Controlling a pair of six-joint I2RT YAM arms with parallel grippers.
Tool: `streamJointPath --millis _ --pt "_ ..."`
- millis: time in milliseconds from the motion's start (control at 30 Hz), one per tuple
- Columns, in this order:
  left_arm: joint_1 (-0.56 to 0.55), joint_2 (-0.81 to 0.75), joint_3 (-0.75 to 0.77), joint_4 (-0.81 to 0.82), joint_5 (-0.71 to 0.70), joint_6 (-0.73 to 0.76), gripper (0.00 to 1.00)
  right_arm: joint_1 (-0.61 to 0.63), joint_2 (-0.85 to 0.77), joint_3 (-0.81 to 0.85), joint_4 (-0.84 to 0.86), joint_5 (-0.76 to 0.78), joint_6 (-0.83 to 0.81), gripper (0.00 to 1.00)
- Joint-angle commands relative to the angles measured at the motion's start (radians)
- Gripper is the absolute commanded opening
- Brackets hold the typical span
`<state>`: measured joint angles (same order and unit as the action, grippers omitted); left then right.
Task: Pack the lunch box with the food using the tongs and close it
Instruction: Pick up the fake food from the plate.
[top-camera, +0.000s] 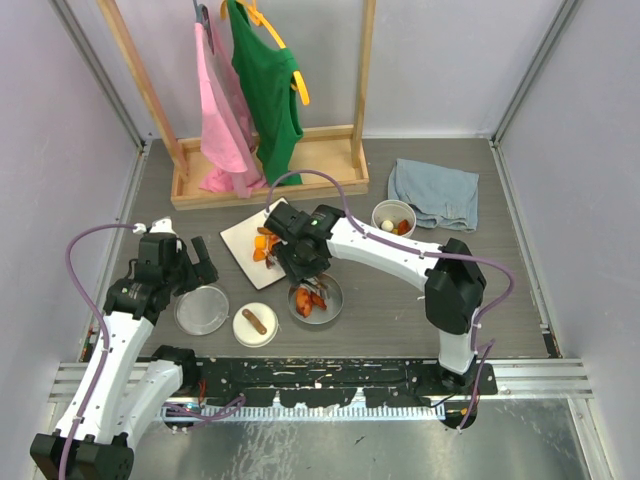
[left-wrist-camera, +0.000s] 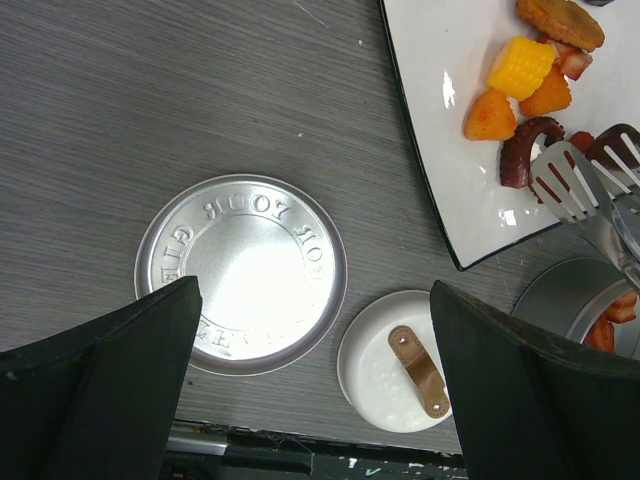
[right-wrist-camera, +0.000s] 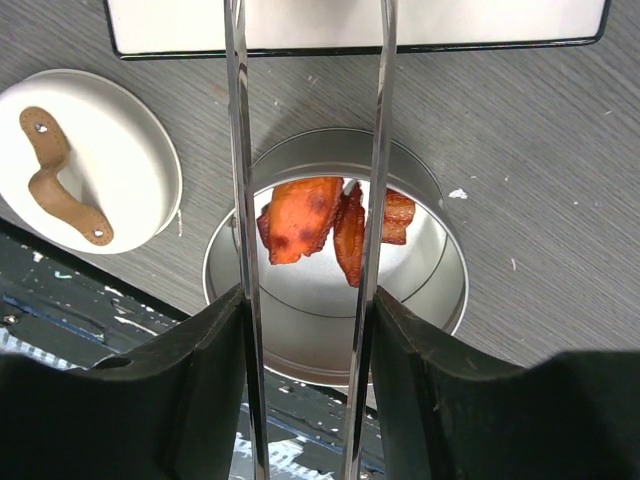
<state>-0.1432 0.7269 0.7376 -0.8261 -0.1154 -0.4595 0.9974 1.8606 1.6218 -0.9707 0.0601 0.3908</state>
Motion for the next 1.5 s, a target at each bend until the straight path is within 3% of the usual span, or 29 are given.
streamJointPath --millis 0,400,633,867,1067,1467 --pt "0.005 -0.011 0.002 0.043 -0.003 0.005 0.98 -0.001 -0.001 0.059 -0.053 0.076 -0.002 0.53" --pt "0.004 -0.018 0.000 0.044 0.001 0.005 0.98 -0.002 -0.002 0.076 -0.066 0.106 -0.005 0.52" --pt "0.004 -0.011 0.002 0.042 0.004 0.005 0.98 0.001 0.012 0.069 -0.043 0.025 -0.024 0.52" --pt "0.004 -0.008 0.000 0.045 0.004 0.005 0.98 0.000 0.030 0.079 -0.063 0.089 -0.032 0.52" --pt "0.004 -0.007 0.001 0.044 0.004 0.005 0.98 0.000 0.040 0.100 -0.087 0.149 -0.027 0.45" --pt "0.004 -0.011 0.001 0.043 0.002 0.005 0.98 0.000 0.036 0.084 -0.077 0.149 -0.028 0.50"
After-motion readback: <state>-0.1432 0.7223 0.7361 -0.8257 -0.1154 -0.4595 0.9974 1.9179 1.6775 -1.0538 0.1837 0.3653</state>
